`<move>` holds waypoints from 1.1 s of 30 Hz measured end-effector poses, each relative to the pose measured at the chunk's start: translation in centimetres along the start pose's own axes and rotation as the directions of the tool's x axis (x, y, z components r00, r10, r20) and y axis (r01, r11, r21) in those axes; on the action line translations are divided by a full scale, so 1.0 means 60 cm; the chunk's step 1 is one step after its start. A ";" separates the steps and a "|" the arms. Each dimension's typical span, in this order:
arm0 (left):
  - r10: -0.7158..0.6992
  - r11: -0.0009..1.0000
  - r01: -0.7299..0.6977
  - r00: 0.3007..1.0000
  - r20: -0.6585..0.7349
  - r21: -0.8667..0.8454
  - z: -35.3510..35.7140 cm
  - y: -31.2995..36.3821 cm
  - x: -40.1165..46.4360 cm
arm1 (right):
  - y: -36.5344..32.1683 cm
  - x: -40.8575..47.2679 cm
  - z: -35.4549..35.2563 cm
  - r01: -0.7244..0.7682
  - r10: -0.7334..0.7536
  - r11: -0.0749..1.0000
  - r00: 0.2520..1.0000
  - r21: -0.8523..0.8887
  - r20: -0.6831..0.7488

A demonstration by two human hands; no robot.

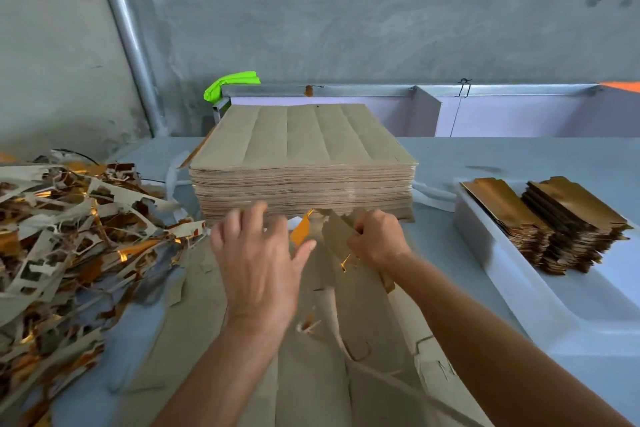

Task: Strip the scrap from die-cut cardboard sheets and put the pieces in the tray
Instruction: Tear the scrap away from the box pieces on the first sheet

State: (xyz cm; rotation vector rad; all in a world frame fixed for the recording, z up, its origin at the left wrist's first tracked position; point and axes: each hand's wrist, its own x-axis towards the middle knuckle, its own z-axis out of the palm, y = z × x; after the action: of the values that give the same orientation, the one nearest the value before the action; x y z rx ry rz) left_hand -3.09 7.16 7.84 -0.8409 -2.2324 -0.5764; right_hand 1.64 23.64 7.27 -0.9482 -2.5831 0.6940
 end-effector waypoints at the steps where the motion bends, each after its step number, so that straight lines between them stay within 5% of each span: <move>1: 0.041 0.999 -0.042 0.999 -0.020 -0.027 0.007 0.006 0.013 | -0.005 -0.001 0.004 0.025 -0.025 0.999 1.000 -0.021 -0.001; 5: 0.097 0.995 -0.104 0.918 0.384 -0.003 0.085 0.013 0.064 | -0.005 -0.006 0.013 0.126 -0.125 0.991 0.992 -0.047 0.024; 9: 0.032 0.999 -0.023 0.821 0.571 -0.022 0.137 -0.002 0.088 | 0.012 -0.015 0.009 0.157 -0.156 0.983 0.988 0.093 -0.019; 13: -0.176 0.964 0.251 0.853 0.491 -0.091 0.146 -0.047 0.092 | 0.043 -0.016 0.002 -0.149 0.227 0.838 0.970 0.525 -0.087; 17: -0.265 0.929 0.347 0.870 0.416 -0.133 0.135 -0.067 0.058 | 0.059 -0.032 0.001 -0.290 0.497 0.309 0.861 0.906 0.106; 19: -0.295 0.915 0.376 0.872 0.391 -0.148 0.124 -0.069 0.038 | 0.061 -0.042 -0.002 -0.246 0.534 0.175 0.837 0.953 0.119; 23: -0.097 0.959 0.233 0.806 0.583 -0.161 0.086 -0.030 0.014 | 0.048 -0.061 0.004 -0.245 0.502 0.089 0.848 0.965 0.169; 26: -0.001 0.980 0.117 0.815 0.580 -0.163 0.055 0.025 -0.019 | 0.031 -0.076 0.014 -0.248 0.471 0.021 0.857 0.969 0.209; 29: 0.001 0.919 0.195 0.870 0.493 -0.344 0.031 0.066 -0.058 | 0.023 -0.088 0.019 -0.233 0.443 0.041 0.876 0.972 0.192; 33: -0.019 0.843 0.315 0.826 0.563 -0.435 0.031 0.073 -0.064 | 0.027 -0.106 0.019 -0.191 0.375 0.059 0.914 0.980 0.156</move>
State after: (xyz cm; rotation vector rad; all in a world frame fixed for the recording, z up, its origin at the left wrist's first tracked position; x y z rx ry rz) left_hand 1.34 9.77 4.54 -1.1885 -2.7386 -1.1898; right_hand 6.66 20.10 4.71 -0.8647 -1.0857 2.0099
